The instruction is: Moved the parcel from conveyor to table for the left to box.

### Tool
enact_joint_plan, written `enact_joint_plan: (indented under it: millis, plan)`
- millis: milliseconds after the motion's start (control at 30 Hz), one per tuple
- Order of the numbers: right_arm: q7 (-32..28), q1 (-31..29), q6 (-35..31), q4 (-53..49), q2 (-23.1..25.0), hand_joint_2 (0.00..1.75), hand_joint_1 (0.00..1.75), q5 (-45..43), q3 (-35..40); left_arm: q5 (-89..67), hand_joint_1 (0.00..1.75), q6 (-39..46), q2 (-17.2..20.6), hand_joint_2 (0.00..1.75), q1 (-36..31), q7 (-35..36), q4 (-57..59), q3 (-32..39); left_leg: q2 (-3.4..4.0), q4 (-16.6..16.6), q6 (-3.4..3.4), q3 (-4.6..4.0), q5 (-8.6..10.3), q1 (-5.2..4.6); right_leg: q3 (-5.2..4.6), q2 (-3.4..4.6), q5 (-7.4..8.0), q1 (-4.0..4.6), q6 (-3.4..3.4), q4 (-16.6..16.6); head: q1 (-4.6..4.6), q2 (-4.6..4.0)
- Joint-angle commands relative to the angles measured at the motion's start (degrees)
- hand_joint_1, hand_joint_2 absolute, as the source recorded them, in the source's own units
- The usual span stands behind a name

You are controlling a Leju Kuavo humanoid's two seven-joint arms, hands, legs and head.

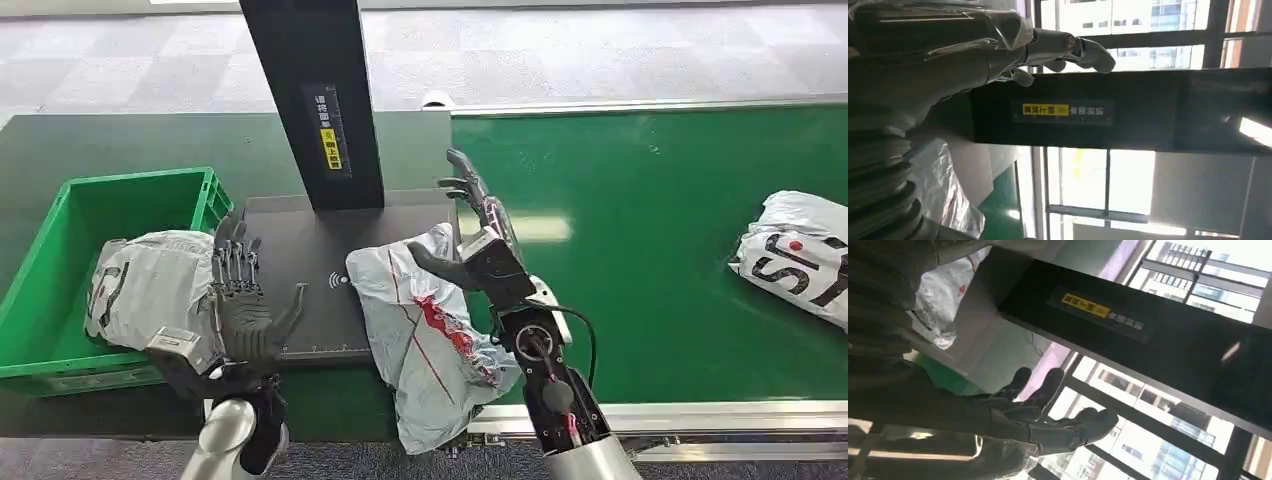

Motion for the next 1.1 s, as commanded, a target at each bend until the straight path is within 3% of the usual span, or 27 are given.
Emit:
enact_joint_plan:
  millis: [33, 167, 233, 333, 433, 500, 567, 700, 833, 1100]
  plan:
    - [1.3, 6.4, 0.7, -16.1, -6.1, 1.75, 0.00, -1.6, -1.3, -0.3, 0.00, -1.5, -2.6, 1.75, -1.1, -0.8, 7.5, -4.8, -0.29, -0.1, 0.07, 0.09, 0.02, 0.00, 0.23, -0.29, -0.04, 0.02, 0.01, -0.1, -0.02, 0.00]
    - [-1.5, 8.2, 0.3, -20.0, -6.7, 1.75, 0.00, -2.7, -2.0, -5.4, 0.00, -3.5, -2.1, 1.75, -1.4, 1.4, 7.7, -10.3, -0.26, 0.0, 0.05, 0.05, 0.00, -0.01, 0.18, -0.26, -0.04, 0.00, -0.02, -0.1, 0.00, 0.00]
    - [-2.2, 9.4, -0.2, -25.1, -7.2, 1.75, 0.00, -3.1, -2.6, -13.8, 0.00, -5.1, -1.6, 1.75, -2.8, 5.4, 10.2, -16.2, -0.27, 0.0, 0.04, 0.00, 0.01, -0.02, 0.11, -0.27, -0.03, -0.01, -0.02, -0.1, -0.02, 0.00]
    - [-2.8, 11.7, -0.5, -33.8, -7.4, 1.75, 0.00, -4.4, -4.8, -32.4, 0.00, -0.7, -1.5, 1.75, -5.5, 11.0, 15.8, -23.5, -0.37, 0.0, 0.05, -0.03, 0.02, -0.05, 0.07, -0.36, -0.06, -0.05, 0.00, 0.0, -0.02, 0.00]
    - [-2.4, 12.5, 0.0, -36.9, -7.6, 1.75, 0.00, -4.6, -6.0, -37.9, 0.00, 0.4, -1.7, 1.75, -6.2, 12.5, 17.2, -25.1, -0.32, 0.0, 0.06, -0.03, 0.00, -0.03, 0.09, -0.30, -0.04, -0.03, 0.01, -0.1, 0.00, 0.00]
    - [-3.9, 14.6, -0.9, -40.9, -7.6, 1.75, 0.00, -5.1, -8.2, -49.5, 0.00, 1.1, -1.2, 1.75, -8.0, 19.2, 20.1, -27.8, -0.22, 0.0, 0.06, 0.07, -0.01, -0.01, 0.18, -0.23, -0.03, -0.01, 0.00, -0.1, 0.00, 0.02]
    - [-4.8, 16.6, -0.3, -43.9, -7.0, 1.75, 0.00, -5.6, -10.5, -58.0, 0.00, 1.3, -1.8, 1.75, -9.4, 24.3, 23.1, -27.8, -0.43, 0.0, 0.05, 0.05, 0.03, 0.00, 0.21, -0.44, -0.06, 0.00, -0.02, -0.1, -0.04, 0.00]
    - [-4.9, 17.1, -0.1, -44.6, -7.2, 1.75, 0.00, -5.6, -10.7, -58.2, 0.00, 1.2, -1.9, 1.75, -9.5, 24.3, 23.5, -27.5, -0.17, 0.0, 0.04, 0.06, -0.03, 0.00, 0.15, -0.15, 0.00, 0.00, 0.00, -0.1, 0.00, 0.00]
    - [-5.1, 18.2, 2.6, -44.6, -5.8, 1.75, 0.00, -6.6, -12.3, -70.6, 0.00, 1.1, -2.2, 1.75, -10.8, 31.5, 25.6, -27.2, -0.16, -0.1, 0.04, 0.12, 0.01, 0.02, 0.21, -0.16, 0.00, 0.02, -0.03, -0.2, -0.02, 0.00]
    - [-8.7, 20.1, 6.4, -43.7, -3.2, 1.75, 0.00, -6.4, -13.9, -76.8, 0.00, 2.9, -3.8, 1.75, -10.8, 31.8, 26.0, -19.6, -0.03, 0.0, 0.04, 0.14, -0.04, 0.01, 0.19, -0.01, 0.00, 0.01, -0.02, -0.1, -0.02, 0.00]
